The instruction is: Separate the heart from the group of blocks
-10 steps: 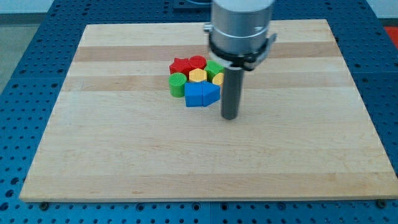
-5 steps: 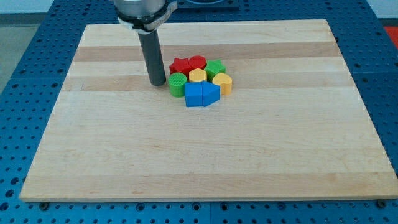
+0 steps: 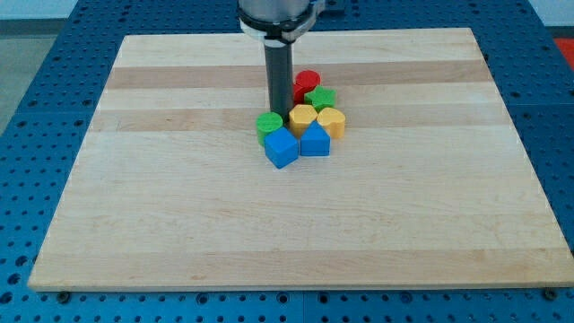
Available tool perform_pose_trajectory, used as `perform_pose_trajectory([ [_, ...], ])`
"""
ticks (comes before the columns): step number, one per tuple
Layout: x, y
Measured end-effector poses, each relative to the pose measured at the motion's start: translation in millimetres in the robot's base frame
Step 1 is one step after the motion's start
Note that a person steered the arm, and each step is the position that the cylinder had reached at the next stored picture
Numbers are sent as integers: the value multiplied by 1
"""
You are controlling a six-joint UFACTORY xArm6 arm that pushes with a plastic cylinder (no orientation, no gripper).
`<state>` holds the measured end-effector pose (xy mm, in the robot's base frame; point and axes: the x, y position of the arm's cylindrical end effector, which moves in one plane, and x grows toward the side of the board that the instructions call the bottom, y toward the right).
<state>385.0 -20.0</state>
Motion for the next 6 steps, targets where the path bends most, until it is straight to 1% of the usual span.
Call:
perform_pose_trajectory([
  [3, 1, 49],
  [5, 13, 71],
  [6, 13, 101],
])
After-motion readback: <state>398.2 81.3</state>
